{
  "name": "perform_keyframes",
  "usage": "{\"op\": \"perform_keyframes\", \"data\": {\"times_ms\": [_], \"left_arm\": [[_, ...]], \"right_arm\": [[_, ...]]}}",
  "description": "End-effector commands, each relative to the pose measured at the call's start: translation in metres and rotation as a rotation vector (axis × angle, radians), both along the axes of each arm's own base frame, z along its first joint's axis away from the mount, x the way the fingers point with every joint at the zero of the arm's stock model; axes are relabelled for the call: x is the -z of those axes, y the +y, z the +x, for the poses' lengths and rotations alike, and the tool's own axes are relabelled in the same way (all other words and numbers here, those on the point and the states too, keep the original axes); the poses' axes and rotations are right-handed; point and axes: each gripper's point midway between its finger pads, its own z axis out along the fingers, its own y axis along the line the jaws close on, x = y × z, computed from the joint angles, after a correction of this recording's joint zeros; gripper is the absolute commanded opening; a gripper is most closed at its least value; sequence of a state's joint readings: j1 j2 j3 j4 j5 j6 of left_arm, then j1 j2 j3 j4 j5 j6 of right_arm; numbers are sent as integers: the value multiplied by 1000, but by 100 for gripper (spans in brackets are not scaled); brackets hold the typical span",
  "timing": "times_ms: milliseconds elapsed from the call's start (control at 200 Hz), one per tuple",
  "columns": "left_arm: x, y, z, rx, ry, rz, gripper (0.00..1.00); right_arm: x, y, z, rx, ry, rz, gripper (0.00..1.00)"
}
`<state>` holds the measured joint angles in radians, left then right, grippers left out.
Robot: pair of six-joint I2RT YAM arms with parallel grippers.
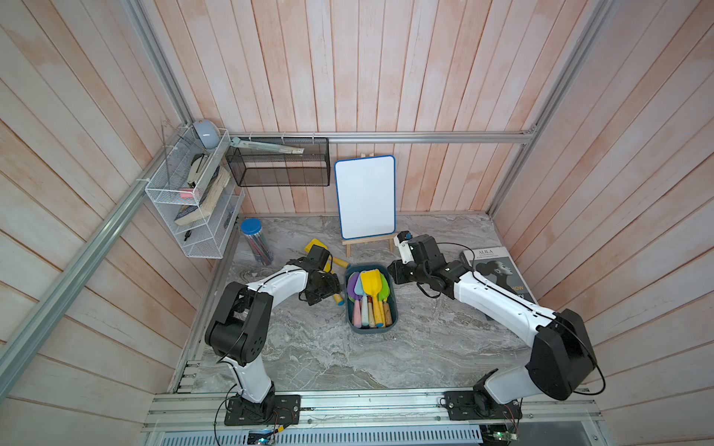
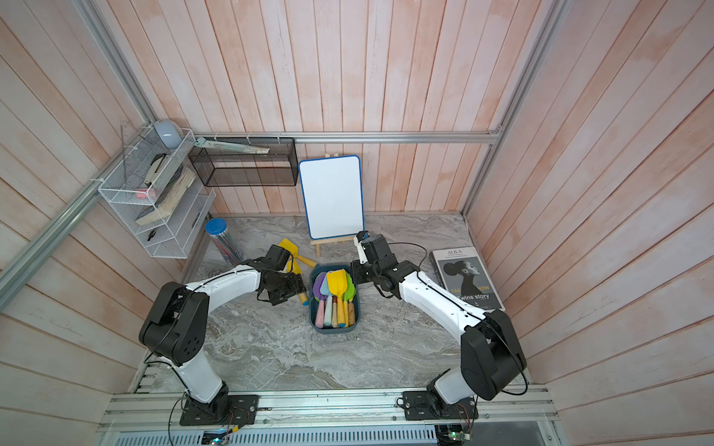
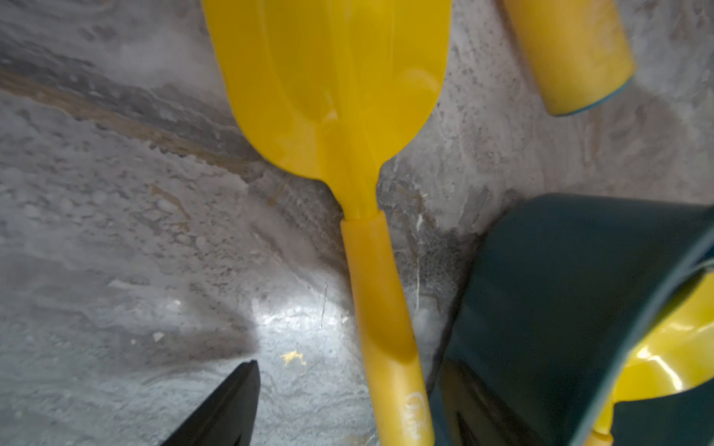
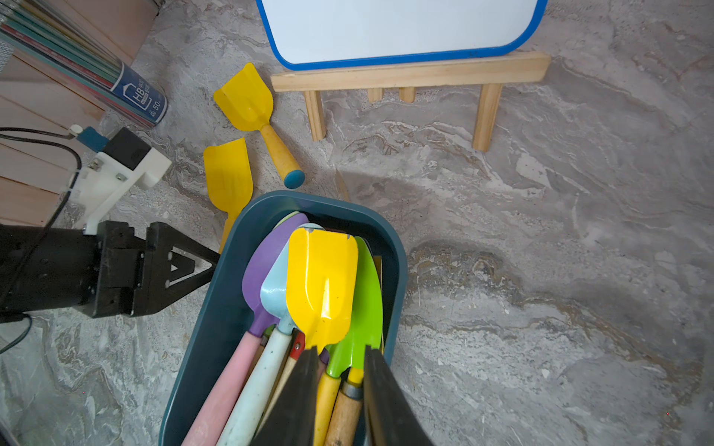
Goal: Put the shovel into the storage box
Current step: Pick up the shovel from the center of the board.
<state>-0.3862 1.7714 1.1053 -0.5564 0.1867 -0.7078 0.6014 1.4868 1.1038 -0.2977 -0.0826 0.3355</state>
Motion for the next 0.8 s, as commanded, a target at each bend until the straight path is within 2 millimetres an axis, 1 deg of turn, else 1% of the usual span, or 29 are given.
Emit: {"op": "perform_keyframes", "data": {"times_ms": [0, 245, 420, 475, 575, 795], "left_arm": [[0, -3, 8, -1, -9, -18, 78], [12, -4, 4, -6, 14, -23, 73], [17, -3, 2, -8, 28, -18, 59], [19, -2, 0, -11, 34, -15, 52], [20, 0, -2, -17, 39, -11, 45], [26, 5, -7, -32, 53, 10, 37]], "right_arm": [[9, -3, -2, -1, 13, -31, 27], [11, -3, -3, -5, 13, -29, 27], [10, -4, -4, -5, 11, -26, 27], [10, -3, -5, -8, 9, -25, 27], [10, -3, -6, -7, 10, -22, 27], [9, -4, -8, -7, 10, -12, 27]]}}
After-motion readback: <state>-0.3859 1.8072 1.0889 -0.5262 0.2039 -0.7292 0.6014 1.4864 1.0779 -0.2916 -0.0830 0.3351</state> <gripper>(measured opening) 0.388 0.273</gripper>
